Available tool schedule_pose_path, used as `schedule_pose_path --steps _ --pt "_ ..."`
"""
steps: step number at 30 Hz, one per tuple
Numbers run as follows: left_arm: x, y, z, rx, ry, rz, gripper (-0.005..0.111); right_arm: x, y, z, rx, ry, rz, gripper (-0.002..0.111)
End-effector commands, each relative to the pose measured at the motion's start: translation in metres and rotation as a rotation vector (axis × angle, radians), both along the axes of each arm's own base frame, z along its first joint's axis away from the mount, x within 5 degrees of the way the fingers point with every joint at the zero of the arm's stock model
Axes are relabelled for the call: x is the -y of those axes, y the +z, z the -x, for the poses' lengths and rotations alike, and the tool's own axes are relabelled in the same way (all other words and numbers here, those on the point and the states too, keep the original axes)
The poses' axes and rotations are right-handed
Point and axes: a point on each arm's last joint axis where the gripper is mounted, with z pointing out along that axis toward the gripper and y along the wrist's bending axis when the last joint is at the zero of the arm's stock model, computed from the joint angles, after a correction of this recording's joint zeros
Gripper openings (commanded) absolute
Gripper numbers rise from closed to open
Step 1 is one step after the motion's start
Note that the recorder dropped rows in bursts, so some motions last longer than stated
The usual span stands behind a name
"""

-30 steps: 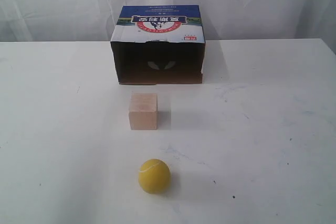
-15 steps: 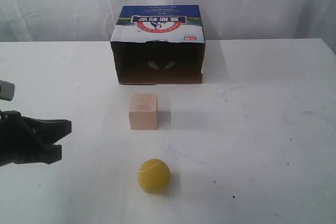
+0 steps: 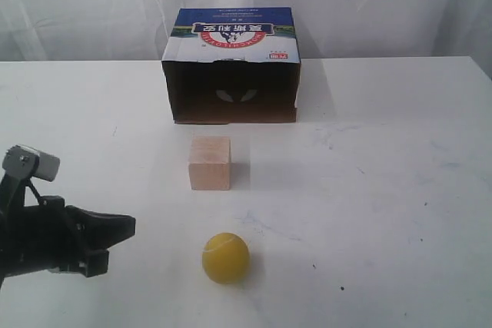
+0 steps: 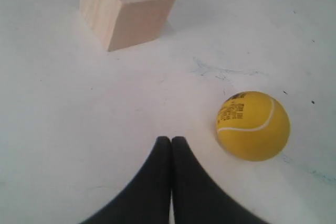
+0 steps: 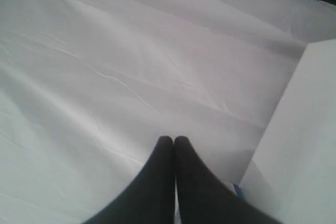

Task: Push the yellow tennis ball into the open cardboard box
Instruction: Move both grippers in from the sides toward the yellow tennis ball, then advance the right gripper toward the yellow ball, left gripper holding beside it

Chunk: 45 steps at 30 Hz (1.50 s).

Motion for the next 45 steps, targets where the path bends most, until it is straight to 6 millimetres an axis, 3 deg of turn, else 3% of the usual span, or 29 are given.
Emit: schedule_pose_path --steps 1,7,11,13,16,18,20,23,24,25,29,32,38,45 --pt "0.014 -0.011 0.002 0.011 -0.097 0.019 0.000 0.000 0.004 -0.008 -0.068 0.002 0.023 0.000" --pt "0.035 -0.024 0.007 0.041 -0.205 -0.042 0.000 -0.004 0.057 -0.025 -0.173 0.020 0.415 0.000" --pt "0.035 -0.024 0.005 0.073 -0.182 -0.061 0.000 -0.004 0.082 -0.045 -0.331 0.008 0.980 0.000" --pt "0.035 -0.023 0.003 0.090 -0.171 -0.066 0.000 -0.003 0.079 -0.063 -0.426 0.030 1.244 0.000" --pt "0.035 -0.024 0.003 0.102 -0.179 -0.086 0.000 -0.001 0.044 -0.108 -0.626 0.204 1.449 0.000" --pt "0.032 -0.031 0.002 0.062 -0.157 -0.112 0.000 0.001 0.014 -0.139 -0.771 0.346 1.446 0.000" --pt "0.029 -0.042 0.000 -0.006 -0.110 -0.143 0.000 0.002 -0.005 -0.164 -0.956 0.461 1.324 0.000" --pt "0.032 -0.044 -0.002 0.010 -0.115 -0.088 0.000 -0.005 -0.016 -0.171 -1.338 0.696 1.176 0.000" --pt "0.034 -0.040 -0.003 0.036 -0.118 -0.050 0.000 -0.009 -0.015 -0.170 -1.377 0.760 1.187 0.000" --pt "0.035 -0.038 -0.005 0.053 -0.107 -0.028 0.000 -0.014 -0.014 -0.168 -1.383 0.803 1.185 0.000" --pt "0.035 -0.038 -0.013 0.068 -0.116 -0.081 0.000 -0.047 0.011 -0.163 -1.096 0.850 1.124 0.000" --pt "0.037 -0.038 -0.017 0.072 -0.143 -0.119 0.000 -0.064 0.021 -0.158 -0.974 0.898 1.074 0.000" --pt "0.036 -0.043 -0.016 0.042 -0.191 -0.190 0.000 -0.079 0.002 -0.145 -0.988 1.014 1.025 0.000" --pt "0.043 -0.048 -0.014 0.035 -0.241 -0.103 0.000 -0.094 -0.014 -0.130 -0.912 1.160 1.031 0.000"
